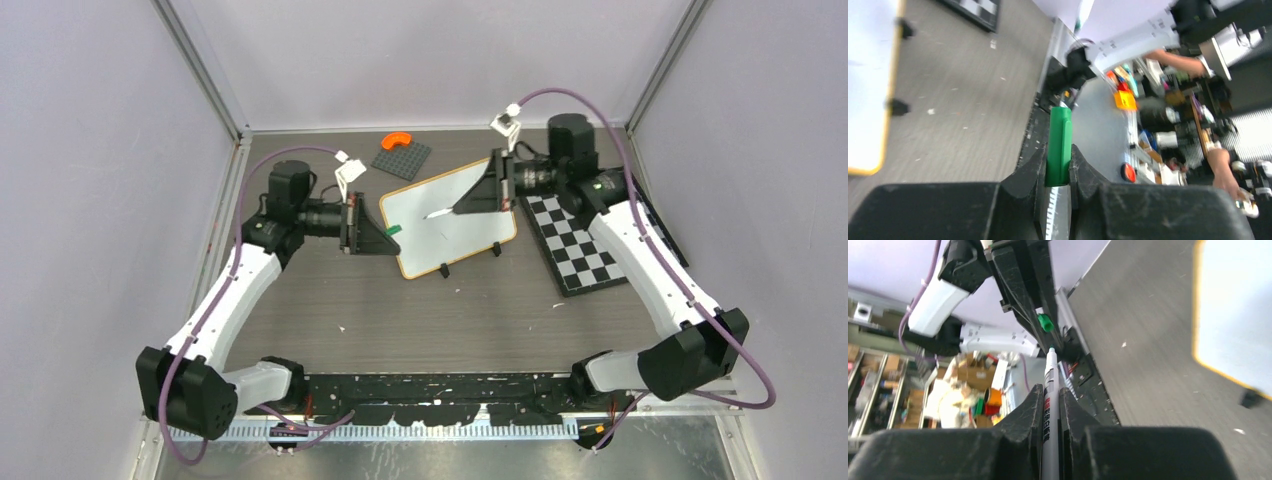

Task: Write a sentence on the whiteboard
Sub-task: Open the whiteboard marker at the center of the board, then place the pen cap at the center of the board.

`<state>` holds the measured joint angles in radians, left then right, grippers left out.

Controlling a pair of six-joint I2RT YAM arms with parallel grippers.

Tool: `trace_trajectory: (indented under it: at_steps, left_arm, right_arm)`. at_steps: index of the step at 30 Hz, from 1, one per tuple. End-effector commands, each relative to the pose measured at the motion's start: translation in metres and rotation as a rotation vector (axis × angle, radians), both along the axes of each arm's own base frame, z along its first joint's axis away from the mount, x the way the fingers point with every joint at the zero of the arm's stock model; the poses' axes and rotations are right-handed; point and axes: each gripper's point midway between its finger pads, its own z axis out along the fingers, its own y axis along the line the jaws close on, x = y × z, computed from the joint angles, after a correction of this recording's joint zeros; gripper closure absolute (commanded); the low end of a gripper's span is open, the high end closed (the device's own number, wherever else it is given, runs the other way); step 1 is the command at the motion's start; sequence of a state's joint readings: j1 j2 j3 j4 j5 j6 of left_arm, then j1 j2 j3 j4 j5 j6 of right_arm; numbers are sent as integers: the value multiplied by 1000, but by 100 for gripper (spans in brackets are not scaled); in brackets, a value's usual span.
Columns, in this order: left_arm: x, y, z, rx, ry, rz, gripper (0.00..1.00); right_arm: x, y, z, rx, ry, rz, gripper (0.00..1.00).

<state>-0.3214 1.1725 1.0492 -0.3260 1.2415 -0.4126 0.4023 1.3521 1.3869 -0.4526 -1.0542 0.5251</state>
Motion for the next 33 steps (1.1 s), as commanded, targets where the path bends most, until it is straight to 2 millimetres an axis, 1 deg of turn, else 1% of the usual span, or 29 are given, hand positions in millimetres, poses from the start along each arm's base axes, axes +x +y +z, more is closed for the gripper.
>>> trace_trajectory:
  at_steps: [1,3,4,5,7,8,11,12,16,19,25,29,33]
  left_arm:
    - [15,39,-15,31,-17,86,100]
    - [26,61,-25,72,-39,141,100]
    - [32,72,-32,106,-54,162,100]
    - [33,81,-44,170,-71,167,100]
    - [45,104,-82,390,-116,169,100]
    - [52,123,-99,491,-117,201,100]
    - [65,160,-146,730,-136,240,100]
    - [69,173,-159,812,-145,268,100]
    - [88,206,-197,993,-181,339,100]
    - [98,219,-216,1068,-175,352,99]
    - [113,231,-252,1133,-138,349,90]
    - [118,229,-266,1127,-129,343,83]
    - [118,229,-275,1125,-117,336,74]
  right_arm:
    - [17,-42,22,46,-60,-80,100]
    - [21,-57,15,20,-62,-112,100]
    - [21,-63,9,1,-59,-121,100]
    - [20,-67,4,-19,-59,-127,100]
    - [16,-72,-9,-64,-62,-132,100]
    - [14,-74,-15,-83,-67,-138,100]
    - [10,-78,-27,-112,-73,-151,100]
    - [9,-78,-31,-118,-70,-154,100]
    - [8,-80,-45,-133,-61,-170,100]
    - [7,-80,-48,-125,-59,-182,100]
    - [3,-81,-52,-121,-48,-190,100]
    - [1,-81,-56,-128,-38,-190,100]
    - [-2,-82,-61,-142,-29,-191,100]
